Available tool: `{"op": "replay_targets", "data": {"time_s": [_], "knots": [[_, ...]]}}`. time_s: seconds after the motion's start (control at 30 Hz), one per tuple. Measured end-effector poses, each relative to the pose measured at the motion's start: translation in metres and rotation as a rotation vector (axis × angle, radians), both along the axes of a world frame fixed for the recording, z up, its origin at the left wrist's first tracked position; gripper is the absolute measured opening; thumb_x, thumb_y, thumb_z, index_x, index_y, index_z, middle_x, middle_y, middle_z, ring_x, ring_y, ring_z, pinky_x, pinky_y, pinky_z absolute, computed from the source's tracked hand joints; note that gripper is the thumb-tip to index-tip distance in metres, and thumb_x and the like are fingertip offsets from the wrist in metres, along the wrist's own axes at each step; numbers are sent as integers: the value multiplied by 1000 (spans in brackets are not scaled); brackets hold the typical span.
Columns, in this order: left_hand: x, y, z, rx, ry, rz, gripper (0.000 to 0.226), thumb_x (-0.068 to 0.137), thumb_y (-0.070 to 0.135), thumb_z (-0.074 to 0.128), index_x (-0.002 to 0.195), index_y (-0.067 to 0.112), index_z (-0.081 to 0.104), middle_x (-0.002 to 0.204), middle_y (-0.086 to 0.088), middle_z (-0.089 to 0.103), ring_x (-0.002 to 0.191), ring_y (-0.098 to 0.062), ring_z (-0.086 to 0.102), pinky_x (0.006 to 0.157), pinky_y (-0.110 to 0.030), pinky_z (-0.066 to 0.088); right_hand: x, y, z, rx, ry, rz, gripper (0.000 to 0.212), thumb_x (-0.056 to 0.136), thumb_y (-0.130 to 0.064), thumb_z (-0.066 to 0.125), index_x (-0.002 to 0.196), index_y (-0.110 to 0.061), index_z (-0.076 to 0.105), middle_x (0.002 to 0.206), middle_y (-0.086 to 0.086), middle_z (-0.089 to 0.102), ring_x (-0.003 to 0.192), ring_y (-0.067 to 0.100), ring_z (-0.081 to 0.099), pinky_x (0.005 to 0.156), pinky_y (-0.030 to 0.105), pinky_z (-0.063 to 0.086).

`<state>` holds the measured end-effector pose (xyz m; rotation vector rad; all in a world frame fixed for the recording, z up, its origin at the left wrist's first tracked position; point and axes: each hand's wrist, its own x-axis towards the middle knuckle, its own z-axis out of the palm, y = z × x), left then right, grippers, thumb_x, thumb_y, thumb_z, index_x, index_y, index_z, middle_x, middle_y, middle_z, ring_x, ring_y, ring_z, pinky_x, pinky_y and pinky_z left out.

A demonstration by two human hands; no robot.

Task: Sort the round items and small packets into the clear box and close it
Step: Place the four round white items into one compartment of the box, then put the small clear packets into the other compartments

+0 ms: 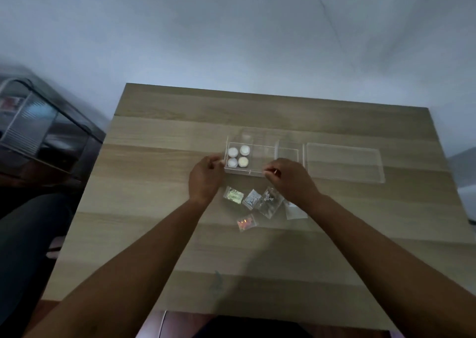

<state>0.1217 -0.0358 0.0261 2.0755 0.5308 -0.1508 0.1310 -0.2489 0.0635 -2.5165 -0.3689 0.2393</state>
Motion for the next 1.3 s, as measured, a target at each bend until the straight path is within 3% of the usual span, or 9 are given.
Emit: {"op": "replay_targets", "data": {"time_s": [0.17,0.33,0.5,0.7,0.83,1.0,1.07,1.17,1.3], "knots": [[-31,2,-14,305,0,-236,34,82,27,68,116,21,66,115,-11,65,107,-30,61,90,-40,51,-27,10,-20,-51,188,-32,16,86,-24,63,94,-15,74,97,9,69,88,23,64,74,27,43],[-39,-1,-18,446,79,-408,42,79,38,69,118,23,62,123,-10,58,118,-30,49,94,-38,47,-39,31,-38,-189,177,-43,26,86,-34,59,96,-13,69,105,10,63,102,24,55,85,35,44],[-43,-5,-14,378,115,-299,34,76,32,73,107,20,67,118,-10,57,116,-30,52,89,-40,48,-43,44,-44,-212,203,-218,30,79,-33,64,99,-11,65,110,12,59,101,30,59,80,38,49],[-43,0,-10,316,141,-269,17,75,24,71,91,21,74,106,-9,70,101,-28,64,80,-32,49,-38,46,-44,-148,262,-252,12,77,-18,63,84,-12,71,104,12,64,96,28,62,76,37,52],[-48,12,-11,259,160,-231,15,76,25,71,90,21,77,97,-7,77,95,-26,68,76,-30,49,-39,42,-43,-78,273,-247,12,75,-9,60,72,-16,70,94,7,71,88,24,65,74,32,50],[-53,23,-10,198,157,-223,17,81,22,70,94,18,79,95,-6,78,91,-22,70,73,-22,45,-41,36,-43,-1,233,-242,19,77,-5,62,94,-12,63,99,12,69,92,30,62,78,36,48],[-53,24,-9,191,164,-226,15,80,21,71,92,18,79,94,-7,78,90,-22,70,73,-23,45,-41,34,-41,44,252,-249,26,76,-6,67,102,-11,67,105,12,70,93,26,63,80,32,48],[-53,23,-8,193,169,-229,14,78,19,72,90,16,79,92,-8,78,91,-23,70,76,-26,47,-47,33,-37,64,373,-174,24,75,-6,70,99,-10,72,103,10,73,84,14,61,72,20,44],[-53,21,-8,207,167,-227,15,77,19,73,90,15,78,94,-9,78,93,-25,69,77,-27,48,-65,36,-41,-30,447,-37,25,76,-7,71,100,-12,71,104,8,72,96,20,65,79,27,48]]}}
